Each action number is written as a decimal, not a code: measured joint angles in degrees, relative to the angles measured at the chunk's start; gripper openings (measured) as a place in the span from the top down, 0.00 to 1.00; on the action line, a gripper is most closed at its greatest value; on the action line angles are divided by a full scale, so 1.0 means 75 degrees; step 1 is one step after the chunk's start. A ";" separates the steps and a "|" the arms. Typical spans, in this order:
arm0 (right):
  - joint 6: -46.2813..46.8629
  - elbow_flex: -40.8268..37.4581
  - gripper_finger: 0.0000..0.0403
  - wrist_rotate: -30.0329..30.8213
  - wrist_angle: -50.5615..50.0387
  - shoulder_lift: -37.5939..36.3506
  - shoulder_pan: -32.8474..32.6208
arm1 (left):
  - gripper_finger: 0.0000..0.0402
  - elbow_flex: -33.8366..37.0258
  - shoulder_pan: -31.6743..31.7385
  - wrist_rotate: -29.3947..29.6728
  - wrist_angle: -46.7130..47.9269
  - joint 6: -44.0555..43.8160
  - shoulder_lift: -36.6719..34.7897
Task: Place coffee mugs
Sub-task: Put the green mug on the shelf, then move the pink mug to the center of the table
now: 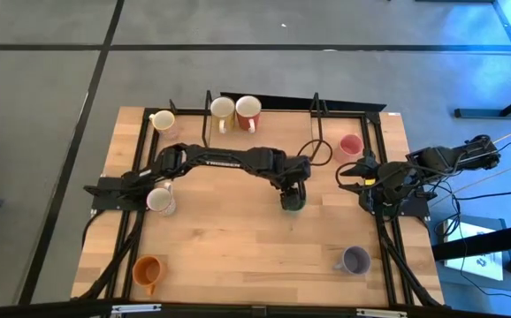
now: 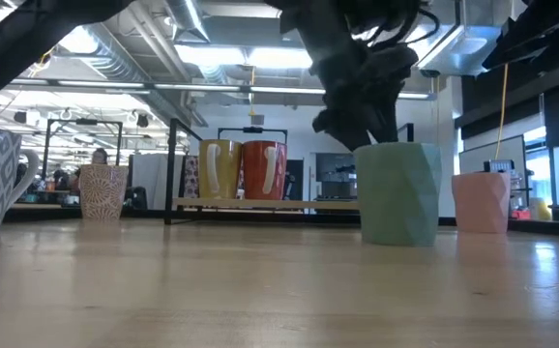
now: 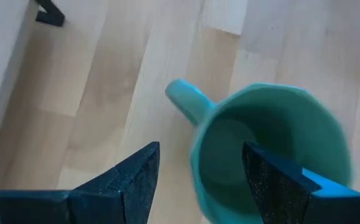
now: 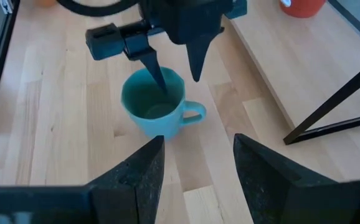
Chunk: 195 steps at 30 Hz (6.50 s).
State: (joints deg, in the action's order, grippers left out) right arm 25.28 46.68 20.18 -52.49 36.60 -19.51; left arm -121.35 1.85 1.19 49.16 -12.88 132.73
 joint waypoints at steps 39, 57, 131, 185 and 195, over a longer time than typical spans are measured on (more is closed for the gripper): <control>0.0052 0.0003 0.55 0.0195 -0.0003 0.0003 0.0002 | 0.96 0.0287 0.0211 0.0753 0.0342 -0.0315 -0.1382; 0.0059 0.0003 0.55 0.0795 -0.0007 0.0000 0.0003 | 0.96 0.0284 0.2756 0.1507 -0.0037 0.0387 -0.2061; 0.0982 -0.0790 0.56 0.1363 0.0337 0.0000 0.0003 | 0.70 -0.0229 0.3829 0.1530 0.0106 0.1520 -0.0667; 0.1572 -0.0793 0.56 0.0107 -0.0550 0.0191 0.4088 | 0.71 0.6045 0.1897 -0.0572 -0.2929 0.2426 -0.7179; 0.0452 -0.0790 0.56 -0.1066 -0.0290 0.1672 0.6457 | 0.71 0.6503 0.2124 -0.0554 -0.3157 0.2582 -0.7385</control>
State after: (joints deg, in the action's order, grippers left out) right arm 28.67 40.75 12.19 -54.67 49.14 28.92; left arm -72.58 17.78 -2.96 25.49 6.48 77.34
